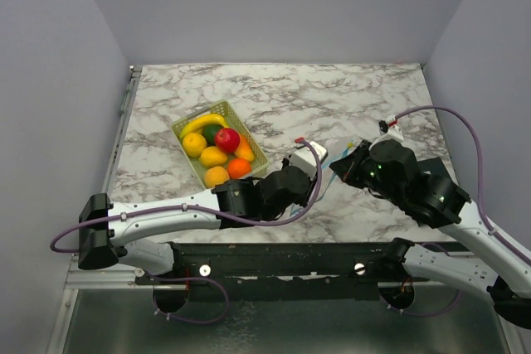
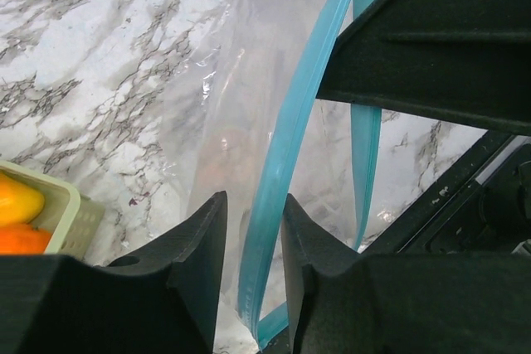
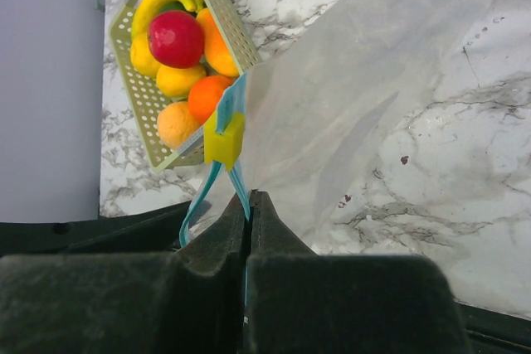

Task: Place the food in the zip-top bag and seal the zipper

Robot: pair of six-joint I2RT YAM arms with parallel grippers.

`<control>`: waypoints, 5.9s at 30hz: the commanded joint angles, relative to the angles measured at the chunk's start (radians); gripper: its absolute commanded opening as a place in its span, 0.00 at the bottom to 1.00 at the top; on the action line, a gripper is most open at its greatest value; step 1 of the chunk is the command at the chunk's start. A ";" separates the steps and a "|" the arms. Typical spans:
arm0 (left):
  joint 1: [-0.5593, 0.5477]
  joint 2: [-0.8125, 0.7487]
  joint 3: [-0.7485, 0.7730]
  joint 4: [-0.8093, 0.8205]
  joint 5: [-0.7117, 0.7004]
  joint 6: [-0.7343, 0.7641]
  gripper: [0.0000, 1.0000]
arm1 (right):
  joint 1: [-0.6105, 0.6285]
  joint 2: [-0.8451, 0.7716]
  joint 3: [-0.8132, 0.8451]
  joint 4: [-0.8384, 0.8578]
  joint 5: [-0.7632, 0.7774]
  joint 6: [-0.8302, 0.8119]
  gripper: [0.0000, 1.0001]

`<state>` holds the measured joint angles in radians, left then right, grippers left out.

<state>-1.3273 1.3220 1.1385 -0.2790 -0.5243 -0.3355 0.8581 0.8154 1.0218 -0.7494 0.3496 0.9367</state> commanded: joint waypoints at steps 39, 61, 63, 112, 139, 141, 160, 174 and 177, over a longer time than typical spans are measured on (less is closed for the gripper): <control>-0.019 -0.177 0.244 -0.204 -0.212 0.146 0.00 | 0.002 0.228 0.298 0.085 -0.068 -0.183 0.01; -0.018 -0.464 0.137 -0.563 -0.484 -0.140 0.00 | 0.002 0.707 0.512 0.378 -0.381 -0.230 0.01; -0.018 -0.477 0.124 -0.591 -0.498 -0.168 0.00 | 0.002 0.736 0.519 0.407 -0.410 -0.239 0.01; -0.019 -0.618 -0.103 -0.794 -0.758 -0.490 0.00 | 0.004 0.817 0.601 0.425 -0.592 -0.366 0.60; -0.019 -0.644 0.024 -0.907 -0.876 -0.563 0.00 | -0.023 0.960 0.684 0.197 -0.268 -0.466 0.66; -0.019 -0.646 0.032 -0.912 -0.884 -0.563 0.00 | -0.028 0.997 0.708 0.193 -0.281 -0.478 0.66; -0.018 -0.678 0.055 -0.884 -0.900 -0.526 0.00 | -0.087 1.329 0.906 0.142 -0.244 -0.533 0.56; -0.019 -0.659 0.085 -0.850 -0.826 -0.450 0.00 | -0.096 1.520 1.067 0.080 -0.250 -0.549 0.46; -0.019 -0.655 0.080 -0.846 -0.817 -0.449 0.00 | -0.099 1.537 1.071 0.076 -0.244 -0.549 0.41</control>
<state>-1.3422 0.6537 1.2079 -1.1385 -1.3701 -0.8070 0.7681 2.3161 2.0583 -0.6399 0.0887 0.4004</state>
